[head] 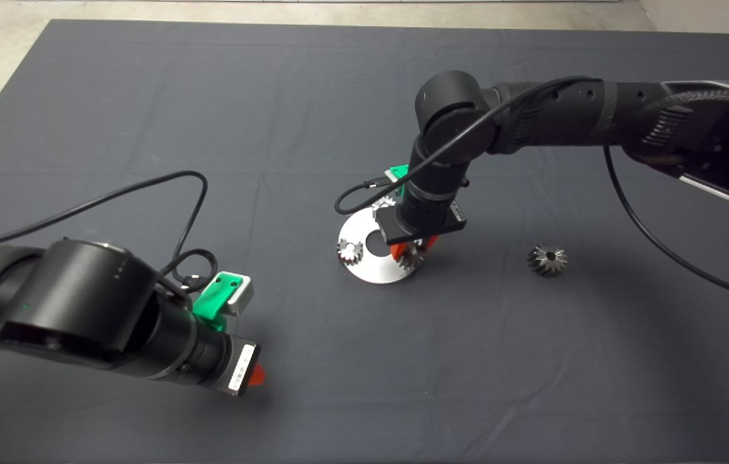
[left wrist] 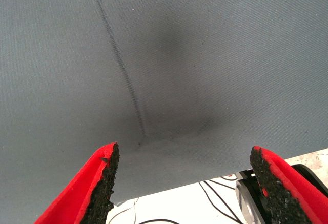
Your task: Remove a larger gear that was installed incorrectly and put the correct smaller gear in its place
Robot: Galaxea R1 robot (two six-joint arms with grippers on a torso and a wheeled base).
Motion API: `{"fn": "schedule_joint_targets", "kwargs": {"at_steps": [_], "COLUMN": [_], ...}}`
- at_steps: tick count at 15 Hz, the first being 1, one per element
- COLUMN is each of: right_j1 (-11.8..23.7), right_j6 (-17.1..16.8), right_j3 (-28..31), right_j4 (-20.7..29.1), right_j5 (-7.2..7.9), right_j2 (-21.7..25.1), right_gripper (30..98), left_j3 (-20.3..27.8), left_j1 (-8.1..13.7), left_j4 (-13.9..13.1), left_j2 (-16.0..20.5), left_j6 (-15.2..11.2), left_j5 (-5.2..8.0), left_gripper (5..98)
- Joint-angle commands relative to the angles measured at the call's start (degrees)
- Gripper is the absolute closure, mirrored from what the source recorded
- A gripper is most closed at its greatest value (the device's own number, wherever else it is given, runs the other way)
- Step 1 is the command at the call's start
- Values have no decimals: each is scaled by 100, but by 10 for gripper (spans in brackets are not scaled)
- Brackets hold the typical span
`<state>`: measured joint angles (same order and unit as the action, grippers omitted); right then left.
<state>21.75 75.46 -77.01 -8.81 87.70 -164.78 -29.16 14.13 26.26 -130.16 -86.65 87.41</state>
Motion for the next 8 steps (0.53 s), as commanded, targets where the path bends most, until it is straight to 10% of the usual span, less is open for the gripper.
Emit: {"fn": "schedule_joint_targets", "kwargs": {"at_steps": [1, 8], "right_j1": [111, 513], "right_j6": [21, 30], "right_j3": [-50, 37], "right_j4": [178, 222], "right_j5": [494, 529], "right_j2": [2, 46], "right_gripper": [945, 944], "left_j3": [-27, 17], "left_j1": [11, 11], "left_j4": [72, 72], "left_j2": [-6, 3], "left_j6": [17, -2], "left_j5": [286, 286], "left_gripper": [394, 394]}}
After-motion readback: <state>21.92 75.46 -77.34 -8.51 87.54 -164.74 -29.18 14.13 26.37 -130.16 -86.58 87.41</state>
